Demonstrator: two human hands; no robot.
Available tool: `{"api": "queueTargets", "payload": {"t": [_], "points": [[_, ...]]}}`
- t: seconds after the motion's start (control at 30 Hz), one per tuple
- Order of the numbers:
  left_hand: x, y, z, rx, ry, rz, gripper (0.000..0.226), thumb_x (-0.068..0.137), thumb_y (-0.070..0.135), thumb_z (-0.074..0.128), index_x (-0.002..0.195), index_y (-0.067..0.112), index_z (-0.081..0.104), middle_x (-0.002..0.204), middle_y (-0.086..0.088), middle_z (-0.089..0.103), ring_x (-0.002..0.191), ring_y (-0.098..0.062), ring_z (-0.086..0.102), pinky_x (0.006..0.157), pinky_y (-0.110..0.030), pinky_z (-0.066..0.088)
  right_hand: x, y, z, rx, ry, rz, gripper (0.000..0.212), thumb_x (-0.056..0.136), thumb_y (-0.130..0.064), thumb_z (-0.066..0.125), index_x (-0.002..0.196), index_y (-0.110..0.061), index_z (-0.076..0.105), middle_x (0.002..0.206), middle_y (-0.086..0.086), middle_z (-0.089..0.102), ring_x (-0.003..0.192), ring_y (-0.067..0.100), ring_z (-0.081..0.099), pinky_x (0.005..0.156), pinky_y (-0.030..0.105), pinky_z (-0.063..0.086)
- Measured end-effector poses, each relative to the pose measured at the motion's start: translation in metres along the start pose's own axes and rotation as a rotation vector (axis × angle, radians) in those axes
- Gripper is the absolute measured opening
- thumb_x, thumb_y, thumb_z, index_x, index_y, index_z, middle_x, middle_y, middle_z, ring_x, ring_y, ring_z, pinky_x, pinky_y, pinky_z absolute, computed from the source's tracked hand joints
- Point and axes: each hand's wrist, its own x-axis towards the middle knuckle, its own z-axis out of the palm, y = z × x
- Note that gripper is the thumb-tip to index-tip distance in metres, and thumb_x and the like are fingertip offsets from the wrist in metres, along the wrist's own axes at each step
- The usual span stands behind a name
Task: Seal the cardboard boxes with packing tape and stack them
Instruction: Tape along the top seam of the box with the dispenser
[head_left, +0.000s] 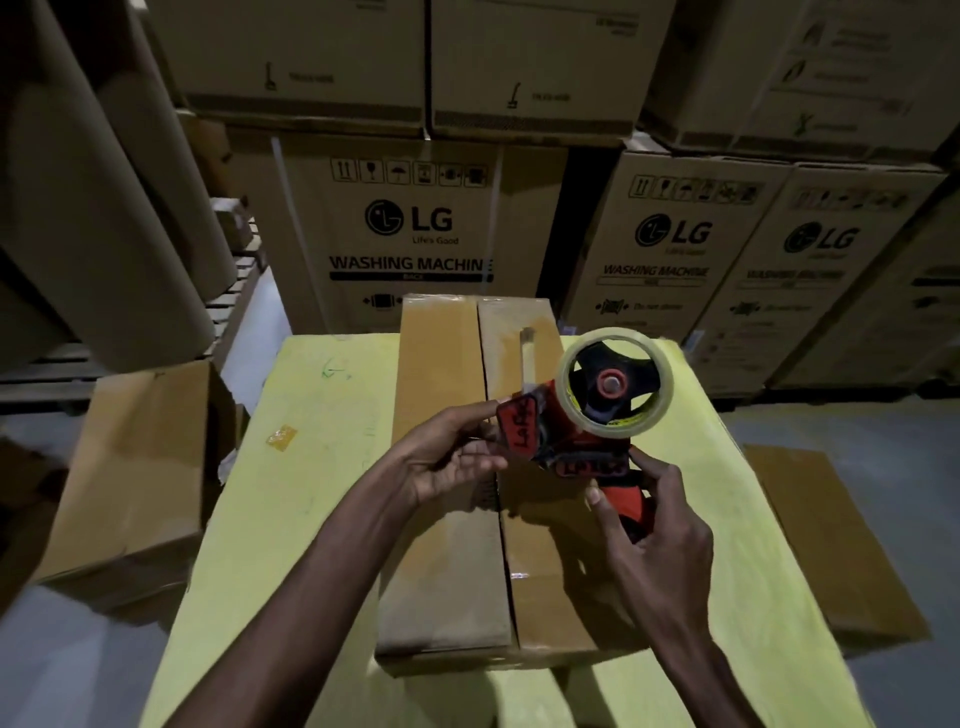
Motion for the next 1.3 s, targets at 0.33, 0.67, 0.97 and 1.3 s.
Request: {"api": "queueTargets", "payload": {"t": [0.33, 0.67, 0.97, 1.3], "points": [[0.005, -0.003, -0.028, -0.043, -0.068, -0.067, 0.021, 0.099, 0.002, 0.059, 0.1, -0.015, 0.072, 0.078, -0.027, 0.073, 0.05, -0.019, 0.071, 0.045, -0.022, 0.058, 0.002, -0.01, 0.005, 0.073, 0.036, -0.006, 0.067, 0.081, -0.025, 0.084, 0.133, -0.031, 0.043, 0.112, -0.004, 0.068, 0.089, 0.017, 0.07, 0.078, 0.037, 0.06], [0.04, 0.067, -0.037, 0.818, 0.022, 0.197, 0.018, 0.1, 0.009, 0.065, 0.095, -0.005, 0.075, 0.084, -0.016, 0.074, 0.065, -0.015, 0.068, 0.063, -0.025, 0.056, 0.019, -0.017, 0.037, 0.216, -0.098, 0.185, 0.073, 0.071, -0.019, 0.093, 0.122, -0.033, 0.043, 0.108, -0.019, 0.062, 0.09, -0.002, 0.067, 0.071, 0.024, 0.058], [0.12, 0.143, -0.05, 1.087, -0.165, 0.301, 0.017, 0.106, 0.018, 0.053, 0.107, 0.011, 0.069, 0.096, -0.005, 0.071, 0.086, -0.023, 0.065, 0.07, -0.029, 0.053, 0.109, -0.022, 0.088, 0.073, -0.385, 0.208, 0.024, 0.09, -0.049, 0.072, 0.105, -0.031, 0.065, 0.087, -0.008, 0.069, 0.08, 0.006, 0.065, 0.062, 0.024, 0.046], [0.229, 0.217, -0.072, 1.307, -0.118, 0.218, 0.035, 0.106, 0.004, 0.043, 0.076, 0.012, 0.06, 0.077, -0.004, 0.051, 0.066, -0.013, 0.042, 0.061, -0.025, 0.038, 0.216, -0.022, 0.149, 0.14, -0.47, 0.308, 0.035, 0.102, -0.052, 0.054, 0.102, -0.017, 0.058, 0.075, 0.002, 0.066, 0.061, 0.015, 0.066, 0.056, 0.03, 0.053]]}}
